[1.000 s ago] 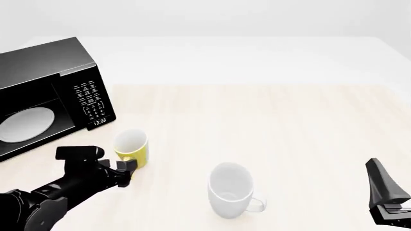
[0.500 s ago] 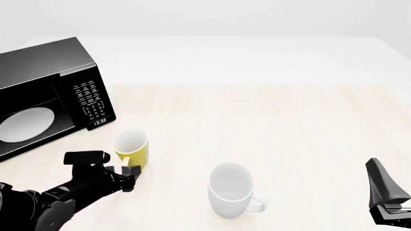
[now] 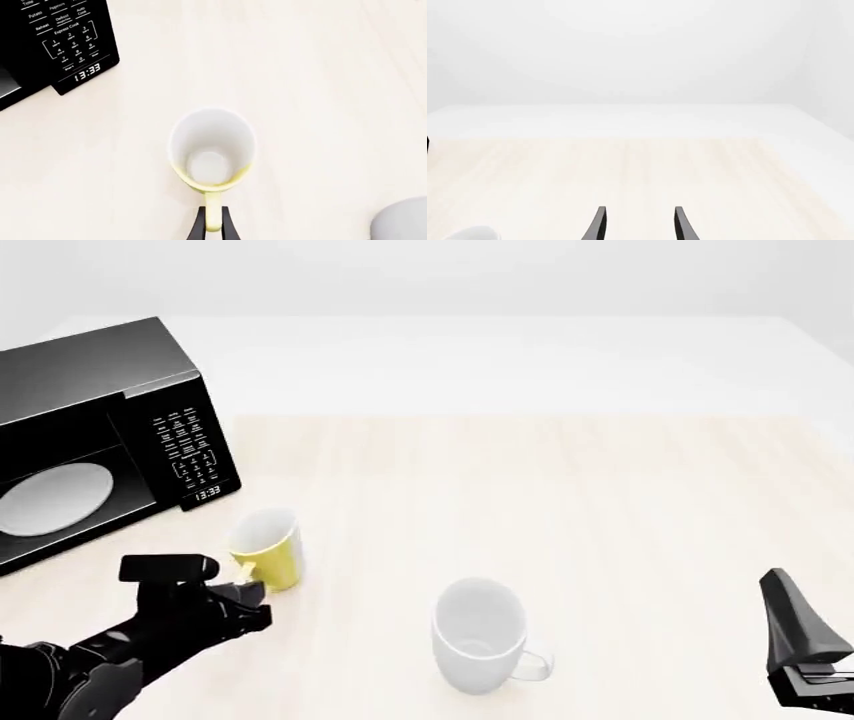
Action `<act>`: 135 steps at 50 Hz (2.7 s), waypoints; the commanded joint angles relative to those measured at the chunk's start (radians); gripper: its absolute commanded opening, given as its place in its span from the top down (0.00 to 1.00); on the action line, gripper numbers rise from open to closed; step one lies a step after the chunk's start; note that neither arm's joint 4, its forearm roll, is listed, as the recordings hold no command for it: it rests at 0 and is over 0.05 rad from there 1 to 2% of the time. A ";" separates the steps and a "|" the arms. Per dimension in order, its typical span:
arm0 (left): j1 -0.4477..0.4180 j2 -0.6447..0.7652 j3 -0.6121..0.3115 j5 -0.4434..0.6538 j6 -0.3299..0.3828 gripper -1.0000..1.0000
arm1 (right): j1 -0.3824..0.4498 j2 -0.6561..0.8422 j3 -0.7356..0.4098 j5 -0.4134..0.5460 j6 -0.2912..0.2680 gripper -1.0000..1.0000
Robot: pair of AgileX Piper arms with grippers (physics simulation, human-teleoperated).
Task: Put the yellow and white mug in the microwave and close it.
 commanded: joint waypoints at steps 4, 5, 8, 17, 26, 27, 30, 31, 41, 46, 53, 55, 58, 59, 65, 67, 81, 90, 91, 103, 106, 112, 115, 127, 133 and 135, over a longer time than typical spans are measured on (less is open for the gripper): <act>0.034 -0.105 0.032 0.047 0.063 1.00 | 0.000 0.000 0.000 0.000 0.000 0.00; 0.038 -0.121 0.035 0.052 0.074 1.00 | 0.000 0.000 0.000 0.000 0.000 0.00; 0.042 -0.137 0.038 0.059 0.082 1.00 | 0.000 0.000 0.000 0.000 0.000 0.00; 0.065 -0.207 0.049 0.086 0.115 1.00 | 0.000 0.000 0.000 0.000 0.000 0.00; 0.088 -0.280 0.063 0.113 0.144 1.00 | 0.000 0.000 0.000 0.000 0.000 0.00; 0.089 -0.286 0.064 0.117 0.146 1.00 | 0.000 0.000 0.000 0.000 0.000 0.00; 0.099 -0.315 0.067 0.131 0.154 1.00 | 0.000 0.000 0.000 0.000 0.000 0.00; 0.100 -0.319 0.067 0.133 0.154 1.00 | 0.000 0.000 0.000 0.000 0.000 0.00; 0.124 -0.390 0.076 0.162 0.155 1.00 | 0.000 0.000 0.000 0.000 0.000 0.00; 0.144 -0.419 0.078 0.176 0.163 1.00 | 0.000 0.000 0.000 0.000 0.000 0.00; 0.175 -0.447 0.082 0.188 0.170 1.00 | 0.000 0.000 0.000 0.000 0.000 0.00; 0.183 -0.451 0.083 0.189 0.171 1.00 | 0.000 0.000 0.000 0.000 0.000 0.00; 0.197 -0.458 0.086 0.188 0.170 1.00 | 0.000 0.000 0.000 0.000 0.000 0.00; 0.202 -0.463 0.087 0.189 0.171 1.00 | 0.000 0.000 0.000 0.000 0.000 0.00; 0.234 -0.472 0.085 0.194 0.166 1.00 | 0.000 0.000 0.000 0.000 0.000 0.00; 0.244 -0.475 0.087 0.195 0.167 1.00 | 0.000 0.000 0.000 0.000 0.000 0.00; 0.335 -0.462 0.078 0.186 0.164 1.00 | 0.000 0.000 0.000 0.000 0.000 0.00; 0.391 -0.446 0.070 0.171 0.163 1.00 | 0.000 0.000 0.000 0.000 0.000 0.00; 0.396 -0.444 0.070 0.170 0.161 1.00 | 0.000 0.000 0.000 0.000 0.000 0.00; 0.460 -0.437 0.065 0.159 0.166 1.00 | 0.000 0.000 0.000 0.000 0.000 0.00; 0.483 -0.425 0.061 0.150 0.168 1.00 | 0.000 0.000 0.000 0.000 0.000 0.00; 0.512 -0.406 0.053 0.136 0.166 1.00 | 0.000 0.000 0.000 0.000 0.000 0.00; 0.520 -0.398 0.049 0.129 0.167 1.00 | 0.000 0.000 0.000 0.000 0.000 0.00; 0.567 -0.346 0.023 0.100 0.150 1.00 | 0.000 0.000 0.000 0.000 0.000 0.00; 0.596 -0.329 0.006 0.092 0.153 1.00 | 0.000 0.000 0.000 0.000 0.000 0.00; 0.602 -0.324 -0.001 0.090 0.154 1.00 | 0.000 0.000 0.000 0.000 0.000 0.00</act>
